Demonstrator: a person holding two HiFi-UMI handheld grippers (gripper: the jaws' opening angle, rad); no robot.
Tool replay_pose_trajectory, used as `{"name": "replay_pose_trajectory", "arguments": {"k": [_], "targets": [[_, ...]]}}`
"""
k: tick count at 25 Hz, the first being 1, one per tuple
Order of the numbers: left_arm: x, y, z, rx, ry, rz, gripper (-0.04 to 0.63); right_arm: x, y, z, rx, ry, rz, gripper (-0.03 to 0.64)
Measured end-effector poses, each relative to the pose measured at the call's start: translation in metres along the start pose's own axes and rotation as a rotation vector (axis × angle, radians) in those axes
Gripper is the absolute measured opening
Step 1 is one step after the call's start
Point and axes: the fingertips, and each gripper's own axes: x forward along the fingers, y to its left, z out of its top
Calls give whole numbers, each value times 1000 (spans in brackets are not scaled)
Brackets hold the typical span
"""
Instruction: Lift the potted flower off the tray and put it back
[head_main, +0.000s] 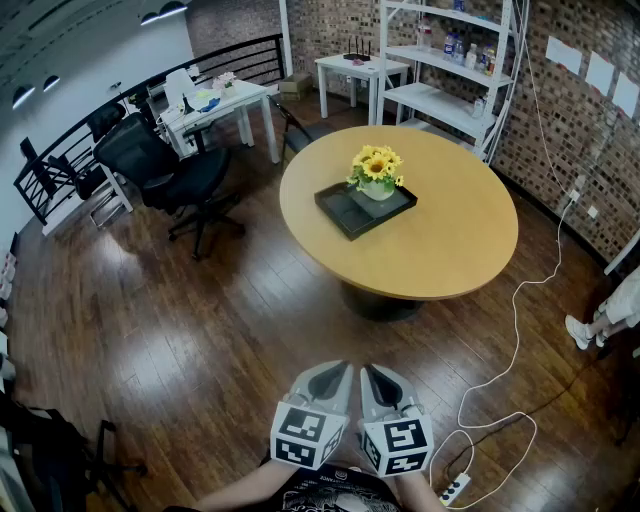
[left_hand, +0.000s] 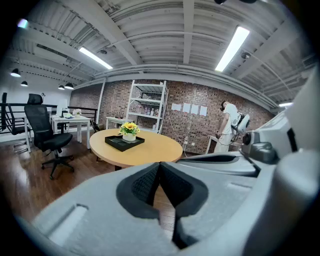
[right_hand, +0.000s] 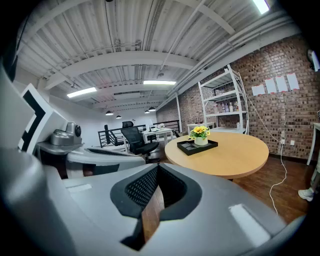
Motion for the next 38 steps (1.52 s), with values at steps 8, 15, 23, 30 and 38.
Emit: {"name": "replay_pose_trajectory", "arguments": {"k": [8, 15, 23, 30, 38], "targets": [[59, 73, 46, 22, 11, -56, 5, 90, -21, 40, 0, 2, -53, -2], [95, 127, 66, 36, 24, -121, 5, 153, -27, 57, 17, 6, -110, -2], [122, 162, 68, 42, 47, -157, 5, 195, -40, 65, 30, 5, -148, -2], [151, 172, 77, 34, 46, -161, 5, 219, -70, 79, 8, -3, -159, -2], [205, 196, 100, 30, 50, -145, 5, 267, -104, 97, 8, -2, -135, -2]]}}
